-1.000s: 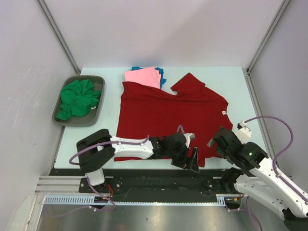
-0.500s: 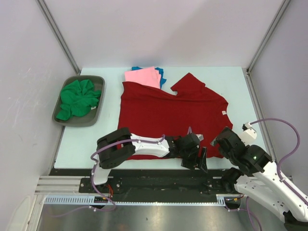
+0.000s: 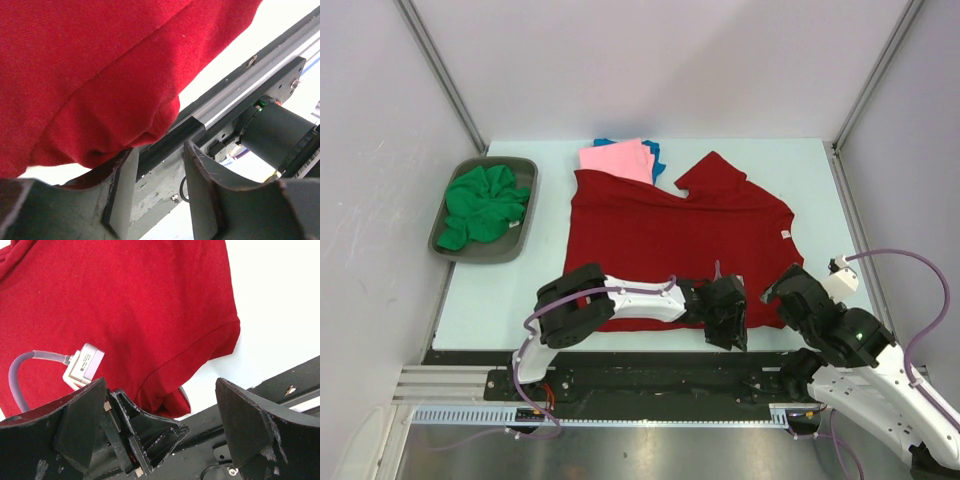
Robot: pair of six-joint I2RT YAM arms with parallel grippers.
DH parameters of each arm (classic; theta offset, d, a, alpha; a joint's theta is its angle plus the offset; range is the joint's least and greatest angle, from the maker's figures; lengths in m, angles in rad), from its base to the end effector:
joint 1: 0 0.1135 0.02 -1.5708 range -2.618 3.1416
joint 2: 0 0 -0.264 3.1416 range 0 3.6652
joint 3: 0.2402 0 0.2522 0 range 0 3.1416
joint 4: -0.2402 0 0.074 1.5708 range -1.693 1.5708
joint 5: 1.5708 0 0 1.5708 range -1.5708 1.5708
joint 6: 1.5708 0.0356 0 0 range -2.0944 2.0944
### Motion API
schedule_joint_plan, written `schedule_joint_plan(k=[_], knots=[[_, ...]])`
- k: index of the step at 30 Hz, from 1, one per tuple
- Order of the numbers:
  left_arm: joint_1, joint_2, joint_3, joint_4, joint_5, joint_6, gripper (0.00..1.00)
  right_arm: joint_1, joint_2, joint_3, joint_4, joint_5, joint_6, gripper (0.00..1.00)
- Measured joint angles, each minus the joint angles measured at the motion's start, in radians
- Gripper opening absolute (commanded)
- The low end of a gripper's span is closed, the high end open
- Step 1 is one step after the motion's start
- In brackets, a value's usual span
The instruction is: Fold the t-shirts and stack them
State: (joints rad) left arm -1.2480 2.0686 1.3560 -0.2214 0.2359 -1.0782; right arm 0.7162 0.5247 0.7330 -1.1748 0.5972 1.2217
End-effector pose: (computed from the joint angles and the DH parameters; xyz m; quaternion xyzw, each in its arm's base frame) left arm 0.1302 -0.4154 0.1434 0.1167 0.9366 -0.3297 0.0207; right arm 0.0716 0.0358 0.2700 0.3129 0.8616 0.0754 0.3925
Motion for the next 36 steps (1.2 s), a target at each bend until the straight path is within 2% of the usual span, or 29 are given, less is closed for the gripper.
schedule_joint_plan(k=[1, 4, 9, 12, 13, 16, 19, 29, 32, 33, 36], knots=[[0.0, 0.004, 0.01, -0.016, -0.006, -0.002, 0.37, 0.0, -0.004, 0.0, 0.002, 0.0, -0.003, 0.95], [0.0, 0.02, 0.036, -0.049, -0.034, -0.007, 0.28, 0.0, -0.023, 0.0, 0.005, 0.0, -0.009, 0.95], [0.008, 0.026, 0.042, -0.066, -0.052, -0.014, 0.25, 0.0, -0.052, 0.0, 0.005, -0.001, -0.018, 0.95], [0.014, 0.026, 0.045, -0.071, -0.051, -0.026, 0.53, 0.0, -0.058, 0.0, 0.005, -0.003, -0.022, 0.95], [0.015, 0.026, 0.049, -0.074, -0.054, -0.022, 0.65, 0.0, -0.059, 0.0, 0.006, -0.004, -0.025, 0.95], [0.02, 0.025, 0.079, -0.077, -0.06, -0.034, 0.87, 0.0, -0.059, 0.0, 0.01, -0.006, -0.033, 0.96], [0.021, 0.018, 0.096, -0.102, -0.069, -0.03, 0.94, 0.0, -0.059, 0.0, 0.021, -0.011, -0.044, 0.96], [-0.047, 0.047, 0.244, -0.449, -0.281, 0.072, 0.91, 0.0, -0.079, 0.013, 0.034, -0.014, -0.06, 0.96], [-0.062, 0.058, 0.264, -0.5, -0.32, 0.092, 0.85, 0.0, -0.08, 0.032, 0.034, -0.014, -0.071, 0.96], [-0.065, 0.064, 0.271, -0.511, -0.329, 0.095, 0.78, 0.0, -0.08, 0.039, 0.034, -0.013, -0.074, 0.96], [-0.07, 0.088, 0.307, -0.554, -0.36, 0.111, 0.65, 0.0, -0.081, 0.052, 0.034, -0.009, -0.08, 0.96]])
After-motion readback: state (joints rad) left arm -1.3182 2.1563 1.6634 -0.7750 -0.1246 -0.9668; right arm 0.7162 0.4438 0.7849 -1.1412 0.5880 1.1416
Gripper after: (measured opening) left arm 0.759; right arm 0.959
